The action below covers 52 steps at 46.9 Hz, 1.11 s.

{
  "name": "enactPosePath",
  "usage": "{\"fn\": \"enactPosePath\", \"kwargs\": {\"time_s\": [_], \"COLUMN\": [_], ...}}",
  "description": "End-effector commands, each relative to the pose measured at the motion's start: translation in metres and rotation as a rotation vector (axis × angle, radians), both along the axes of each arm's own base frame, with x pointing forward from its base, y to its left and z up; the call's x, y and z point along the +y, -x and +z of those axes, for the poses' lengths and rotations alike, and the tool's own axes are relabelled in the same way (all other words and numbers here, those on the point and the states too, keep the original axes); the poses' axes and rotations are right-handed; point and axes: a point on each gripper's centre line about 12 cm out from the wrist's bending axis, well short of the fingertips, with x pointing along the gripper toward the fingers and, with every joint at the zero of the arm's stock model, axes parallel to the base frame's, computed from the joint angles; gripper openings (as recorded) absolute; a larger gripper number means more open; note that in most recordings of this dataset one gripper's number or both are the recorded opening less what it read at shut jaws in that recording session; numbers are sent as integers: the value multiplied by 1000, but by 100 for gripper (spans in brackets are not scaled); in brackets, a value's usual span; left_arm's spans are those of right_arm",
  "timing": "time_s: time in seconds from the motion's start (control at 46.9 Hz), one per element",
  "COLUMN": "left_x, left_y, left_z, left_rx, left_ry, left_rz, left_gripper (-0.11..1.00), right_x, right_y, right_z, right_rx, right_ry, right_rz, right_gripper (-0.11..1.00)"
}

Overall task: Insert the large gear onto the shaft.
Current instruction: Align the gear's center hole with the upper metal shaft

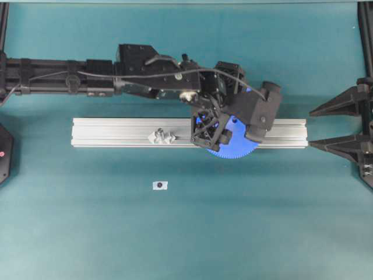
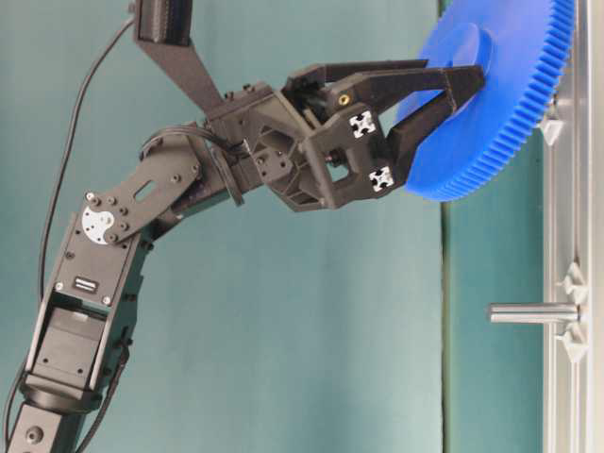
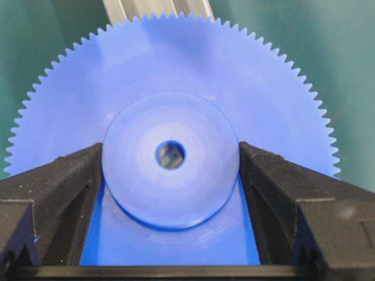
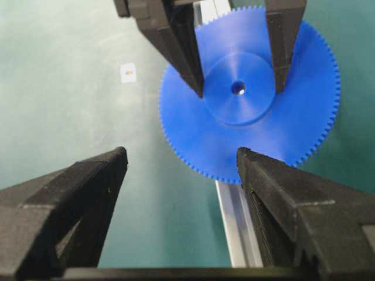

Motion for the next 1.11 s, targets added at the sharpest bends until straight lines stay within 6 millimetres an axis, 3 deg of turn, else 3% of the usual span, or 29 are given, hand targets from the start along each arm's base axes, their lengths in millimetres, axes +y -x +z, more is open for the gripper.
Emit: {"fn": "enactPosePath", "kwargs": {"time_s": [0.0, 0.575, 1.086], "left_x": [16, 35, 24], "left_y": [6, 17, 6], "left_z": [21, 18, 16], "left_rx": [-30, 35, 36], "left_ry": [-10, -5, -1], "left_rz": [27, 61, 44], "left_gripper": [78, 78, 78], "right_x": [-1, -2, -2], "right_y": [-2, -2, -2], "right_z": [4, 4, 4], "right_rx": [-9, -11, -13], "right_ry": [-7, -7, -6], "right_rz": [-6, -15, -17], "right_gripper": [82, 82, 82]}}
